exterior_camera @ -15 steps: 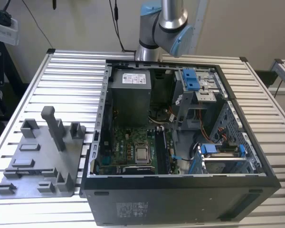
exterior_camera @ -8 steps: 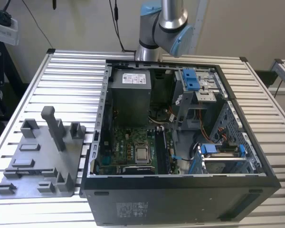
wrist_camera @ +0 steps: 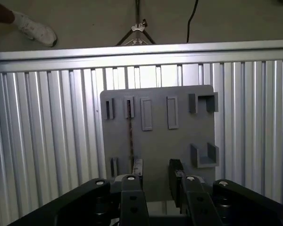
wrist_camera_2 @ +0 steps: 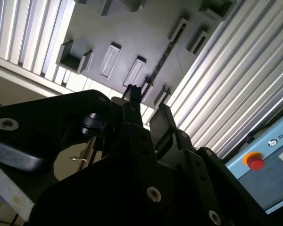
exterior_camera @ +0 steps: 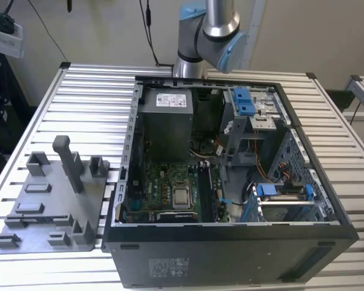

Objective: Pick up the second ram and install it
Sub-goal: 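Pick up the second ram and move it above second insertion slot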

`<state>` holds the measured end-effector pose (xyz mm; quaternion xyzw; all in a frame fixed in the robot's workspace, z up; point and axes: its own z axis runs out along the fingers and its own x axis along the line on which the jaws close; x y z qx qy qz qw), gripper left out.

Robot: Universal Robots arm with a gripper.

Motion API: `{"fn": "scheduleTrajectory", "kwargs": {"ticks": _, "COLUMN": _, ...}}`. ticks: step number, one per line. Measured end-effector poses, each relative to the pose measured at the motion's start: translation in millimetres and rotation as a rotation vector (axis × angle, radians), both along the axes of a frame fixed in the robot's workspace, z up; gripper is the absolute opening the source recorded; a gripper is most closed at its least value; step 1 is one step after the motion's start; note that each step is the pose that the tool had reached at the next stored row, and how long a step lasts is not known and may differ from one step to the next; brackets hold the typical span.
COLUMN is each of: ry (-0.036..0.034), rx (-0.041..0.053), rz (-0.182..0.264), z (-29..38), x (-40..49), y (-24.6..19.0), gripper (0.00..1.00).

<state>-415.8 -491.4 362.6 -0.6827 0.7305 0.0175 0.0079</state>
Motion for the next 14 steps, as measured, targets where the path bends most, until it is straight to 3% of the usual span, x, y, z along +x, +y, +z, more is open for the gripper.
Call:
{"fn": "scheduleTrajectory", "kwargs": {"ticks": 5, "ry": -0.0002, "rx": 0.0002, "rz": 0.000, "z": -0.8, "x": 0.0, "y": 0.0, "gripper": 0.36}}
{"fn": "scheduleTrajectory", "kwargs": {"ticks": 14, "ry": -0.0001, "rx": -0.0002, "rz": 0.000, "z": -16.4, "x": 0.0, "y": 0.0, "gripper": 0.36}}
